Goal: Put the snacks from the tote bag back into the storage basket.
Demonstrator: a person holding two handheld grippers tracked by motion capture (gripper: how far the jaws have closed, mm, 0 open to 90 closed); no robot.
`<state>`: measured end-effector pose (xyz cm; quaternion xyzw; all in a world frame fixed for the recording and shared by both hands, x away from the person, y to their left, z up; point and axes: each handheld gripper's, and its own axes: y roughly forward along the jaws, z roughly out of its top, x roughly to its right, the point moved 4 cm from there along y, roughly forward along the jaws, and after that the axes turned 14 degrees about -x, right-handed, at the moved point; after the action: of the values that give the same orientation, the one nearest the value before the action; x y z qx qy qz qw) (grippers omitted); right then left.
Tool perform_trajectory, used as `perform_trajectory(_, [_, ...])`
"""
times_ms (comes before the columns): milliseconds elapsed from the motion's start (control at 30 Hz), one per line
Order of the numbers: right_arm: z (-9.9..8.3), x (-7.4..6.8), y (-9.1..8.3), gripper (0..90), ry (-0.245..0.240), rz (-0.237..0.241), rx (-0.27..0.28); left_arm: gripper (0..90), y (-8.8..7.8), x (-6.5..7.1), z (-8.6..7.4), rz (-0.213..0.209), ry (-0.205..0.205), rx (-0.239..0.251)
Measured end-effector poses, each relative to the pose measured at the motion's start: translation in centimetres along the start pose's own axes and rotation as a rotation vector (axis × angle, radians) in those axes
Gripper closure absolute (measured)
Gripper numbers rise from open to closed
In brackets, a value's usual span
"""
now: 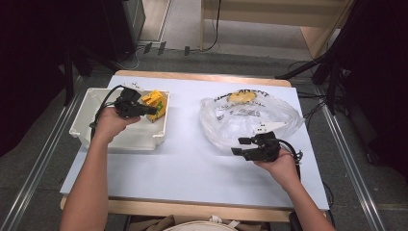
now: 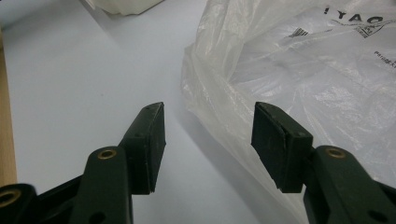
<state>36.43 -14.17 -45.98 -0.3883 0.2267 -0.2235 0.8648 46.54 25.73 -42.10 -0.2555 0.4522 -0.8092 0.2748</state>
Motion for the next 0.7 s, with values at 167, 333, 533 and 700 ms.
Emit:
perform_trajectory(167, [0.0,0.0,0.0,45.9,-0.003,0.000,-0.002,90.0,0.3,-0.6,-0.5,-0.012,-0.025,-0.004])
perform_trajectory(333, [0.0,0.0,0.0,45.8,-0.006,-0.001,0.000,90.0,0.5,-1.0,-0.7,-0.012,-0.041,-0.005])
perform_trajectory(533, [0.0,0.0,0.0,45.8,-0.007,-0.001,0.000,90.0,0.8,-1.6,-1.1,-0.012,-0.078,-0.004])
perform_trajectory(700, [0.0,0.0,0.0,45.9,-0.008,-0.001,0.000,90.0,0.9,-1.8,-1.2,-0.005,-0.091,0.000])
